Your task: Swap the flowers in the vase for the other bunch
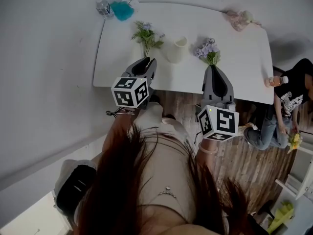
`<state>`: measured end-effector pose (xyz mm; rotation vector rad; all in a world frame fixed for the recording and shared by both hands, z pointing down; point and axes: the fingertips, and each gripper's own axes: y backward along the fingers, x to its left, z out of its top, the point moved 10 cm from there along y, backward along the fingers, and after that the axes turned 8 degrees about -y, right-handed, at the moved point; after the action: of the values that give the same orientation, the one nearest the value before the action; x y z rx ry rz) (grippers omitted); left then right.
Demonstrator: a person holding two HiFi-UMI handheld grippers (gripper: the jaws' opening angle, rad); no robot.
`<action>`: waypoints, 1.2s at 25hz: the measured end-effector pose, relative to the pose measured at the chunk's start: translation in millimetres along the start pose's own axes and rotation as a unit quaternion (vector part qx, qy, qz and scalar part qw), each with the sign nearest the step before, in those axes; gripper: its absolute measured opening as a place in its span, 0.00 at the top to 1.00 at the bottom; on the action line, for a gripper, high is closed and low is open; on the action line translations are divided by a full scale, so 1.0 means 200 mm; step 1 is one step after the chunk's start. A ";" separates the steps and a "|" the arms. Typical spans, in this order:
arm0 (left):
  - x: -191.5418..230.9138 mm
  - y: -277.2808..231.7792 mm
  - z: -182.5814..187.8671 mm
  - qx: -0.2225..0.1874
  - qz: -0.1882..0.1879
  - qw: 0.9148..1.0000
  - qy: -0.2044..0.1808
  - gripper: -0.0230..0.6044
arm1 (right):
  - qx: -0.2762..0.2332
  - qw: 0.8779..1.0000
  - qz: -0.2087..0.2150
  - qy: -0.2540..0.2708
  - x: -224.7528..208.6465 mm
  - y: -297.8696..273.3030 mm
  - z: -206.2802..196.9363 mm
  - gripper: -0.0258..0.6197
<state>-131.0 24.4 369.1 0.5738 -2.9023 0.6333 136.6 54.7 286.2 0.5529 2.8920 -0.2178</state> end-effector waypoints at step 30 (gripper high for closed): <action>-0.37 0.52 -0.09 -0.063 0.067 0.995 -0.023 0.93 | 0.005 0.998 0.061 0.004 0.02 0.38 -0.08 0.92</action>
<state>-102.6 144.3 331.8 0.3868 -3.0163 0.4521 159.0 128.3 293.2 0.7318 2.8535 -0.2121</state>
